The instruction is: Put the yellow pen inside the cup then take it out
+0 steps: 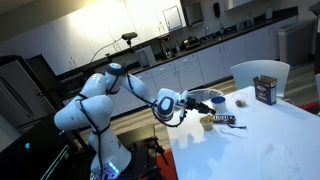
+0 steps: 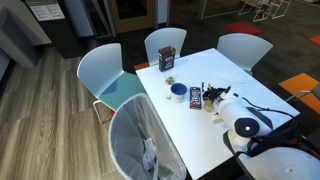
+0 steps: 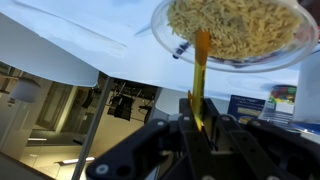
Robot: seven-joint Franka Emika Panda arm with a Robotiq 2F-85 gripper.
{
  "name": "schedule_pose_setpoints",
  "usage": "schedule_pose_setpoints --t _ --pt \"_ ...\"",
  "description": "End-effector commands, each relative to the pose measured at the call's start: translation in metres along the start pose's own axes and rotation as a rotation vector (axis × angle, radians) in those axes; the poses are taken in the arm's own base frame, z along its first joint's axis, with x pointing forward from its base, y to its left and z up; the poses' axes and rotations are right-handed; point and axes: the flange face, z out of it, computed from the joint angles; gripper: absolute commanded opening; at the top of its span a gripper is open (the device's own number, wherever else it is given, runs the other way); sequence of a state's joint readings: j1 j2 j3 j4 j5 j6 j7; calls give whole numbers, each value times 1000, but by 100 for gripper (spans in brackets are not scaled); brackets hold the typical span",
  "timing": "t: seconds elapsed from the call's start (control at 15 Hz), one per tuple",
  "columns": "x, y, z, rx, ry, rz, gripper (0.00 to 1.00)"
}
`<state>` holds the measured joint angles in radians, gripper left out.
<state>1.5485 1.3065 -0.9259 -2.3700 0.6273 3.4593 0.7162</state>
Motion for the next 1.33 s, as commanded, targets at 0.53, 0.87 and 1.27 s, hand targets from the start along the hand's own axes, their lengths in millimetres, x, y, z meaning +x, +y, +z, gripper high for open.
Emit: schedule_pose_setpoints --t 0.53,0.87,1.27 --pt "26 -3 -16 26 14 31 4" --pt "47 -11 -40 39 122 28 4" --pt "58 -12 -57 46 182 26 4"
